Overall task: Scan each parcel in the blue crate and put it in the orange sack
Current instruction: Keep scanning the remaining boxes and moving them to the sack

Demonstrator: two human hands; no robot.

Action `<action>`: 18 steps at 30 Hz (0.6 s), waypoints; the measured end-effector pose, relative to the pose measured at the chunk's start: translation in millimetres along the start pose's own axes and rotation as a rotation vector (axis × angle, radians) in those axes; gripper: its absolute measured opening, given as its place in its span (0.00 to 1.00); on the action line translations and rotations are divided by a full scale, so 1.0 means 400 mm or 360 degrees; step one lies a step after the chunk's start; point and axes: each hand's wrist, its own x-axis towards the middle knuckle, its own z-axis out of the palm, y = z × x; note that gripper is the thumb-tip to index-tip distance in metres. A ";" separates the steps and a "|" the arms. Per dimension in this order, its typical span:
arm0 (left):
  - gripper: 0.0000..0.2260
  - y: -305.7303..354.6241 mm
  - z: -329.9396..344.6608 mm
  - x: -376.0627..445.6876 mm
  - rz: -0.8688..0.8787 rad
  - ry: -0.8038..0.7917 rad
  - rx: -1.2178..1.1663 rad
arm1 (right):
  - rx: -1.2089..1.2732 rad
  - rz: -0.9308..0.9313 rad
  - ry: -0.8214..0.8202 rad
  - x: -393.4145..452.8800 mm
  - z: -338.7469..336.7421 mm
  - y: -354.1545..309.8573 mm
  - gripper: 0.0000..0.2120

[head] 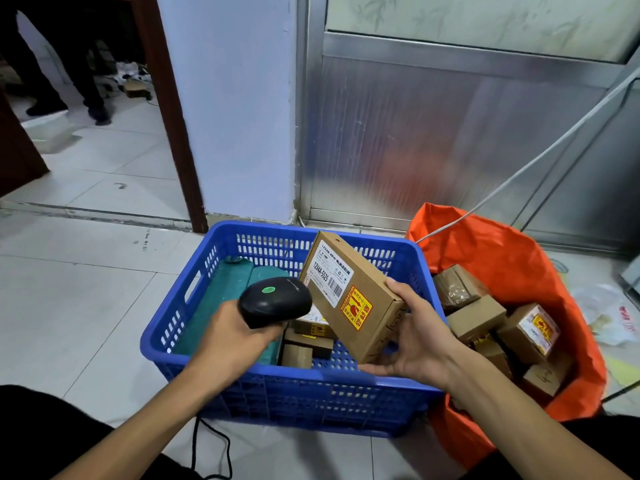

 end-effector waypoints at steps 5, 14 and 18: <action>0.07 0.015 -0.003 -0.006 -0.0017 0.0068 -0.0064 | 0.0105 -0.0100 0.0200 0.019 -0.059 -0.066 0.30; 0.08 0.018 -0.010 0.007 -0.0092 0.0099 -0.0237 | 0.0317 -0.0405 0.0683 -0.026 -0.171 -0.178 0.19; 0.05 0.028 -0.004 0.012 -0.0094 0.0130 -0.0250 | 0.0182 -0.0546 0.1029 -0.027 -0.230 -0.207 0.16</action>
